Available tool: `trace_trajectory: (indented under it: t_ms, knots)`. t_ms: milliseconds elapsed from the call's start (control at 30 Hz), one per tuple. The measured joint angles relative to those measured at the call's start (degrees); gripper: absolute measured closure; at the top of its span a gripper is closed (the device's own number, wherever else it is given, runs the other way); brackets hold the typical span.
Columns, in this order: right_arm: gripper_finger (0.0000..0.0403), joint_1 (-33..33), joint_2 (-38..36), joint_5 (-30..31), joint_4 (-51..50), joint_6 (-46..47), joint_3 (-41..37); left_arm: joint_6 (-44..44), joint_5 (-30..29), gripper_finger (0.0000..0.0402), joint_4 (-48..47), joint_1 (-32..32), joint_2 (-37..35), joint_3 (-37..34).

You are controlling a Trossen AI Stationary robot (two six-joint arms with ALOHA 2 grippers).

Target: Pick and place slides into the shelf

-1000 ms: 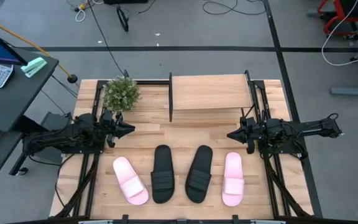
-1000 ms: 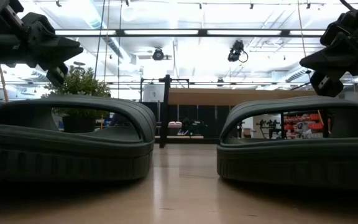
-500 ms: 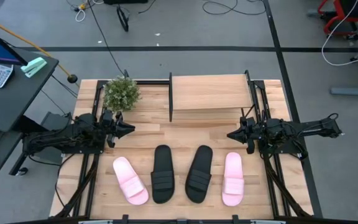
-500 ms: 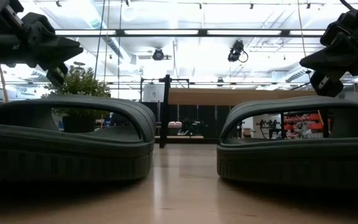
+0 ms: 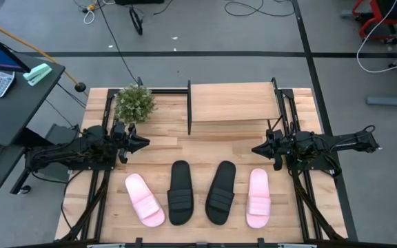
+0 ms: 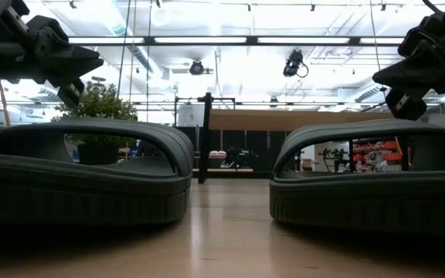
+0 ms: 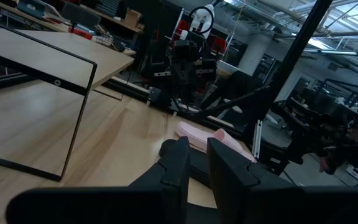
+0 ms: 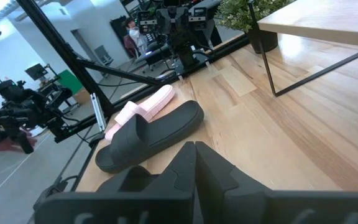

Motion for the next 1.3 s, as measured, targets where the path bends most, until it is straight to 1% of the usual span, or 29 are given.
trace_trajectory:
  t_ms: [133, 300, 467, 533, 633, 733, 867, 967, 1033, 1133, 1200, 1300]
  knots:
    - [0.0391, 0.00, 0.01, -0.01, -0.01, 0.00, 0.00, 1.33, 0.00, 0.0342, 0.02, -0.02, 0.01, -0.02]
    - [0.0391, 0.00, 0.01, 0.01, 0.29, 0.00, -0.02, 7.88, -0.03, 0.0349, 0.02, -0.01, 0.00, -0.01]
    - [0.0391, -0.01, 0.02, 0.07, 0.70, -0.05, -0.09, 14.91, -0.02, 0.0345, 0.04, -0.02, 0.01, -0.01]
    - [0.0391, 0.00, 0.02, 1.22, 0.70, -3.17, -0.09, 17.68, -0.01, 0.0342, 0.04, -0.02, 0.01, 0.00]
    - [0.0391, -0.02, 0.02, 2.59, 0.74, -11.35, -0.09, 19.55, -0.12, 0.0339, 0.04, -0.02, -0.01, -0.02]
    - [0.0391, -0.02, 0.02, 3.46, 0.76, -17.93, -0.07, 22.27, -1.92, 0.0338, 0.10, 0.00, 0.01, -0.01]
    - [0.0391, -0.02, 0.02, 5.60, 0.92, -15.13, -0.04, 25.64, -2.50, 0.0338, 3.20, -0.01, 0.10, 0.00]
    - [0.0391, -0.02, 0.02, 5.99, 1.75, -14.03, -0.09, 25.37, -3.06, 0.0340, 6.53, -0.01, 0.12, 0.00]
    - [0.0391, -0.02, 0.02, 6.01, 3.05, -13.46, -0.17, 23.52, -3.39, 0.0344, 8.47, -0.01, 0.12, -0.01]
    - [0.0391, -0.02, 0.00, 6.74, 4.32, -8.45, -0.15, 19.51, -5.53, 0.0351, 12.06, -0.01, 0.10, 0.00]
    - [0.0391, 0.00, 0.02, 6.87, 5.10, -4.68, -0.17, 14.84, -8.04, 0.0356, 13.21, -0.02, 0.12, -0.01]
    - [0.0391, -0.01, 0.01, 9.42, 7.27, 1.19, -0.15, 6.59, -12.51, 0.0364, 14.66, -0.02, 0.12, -0.02]
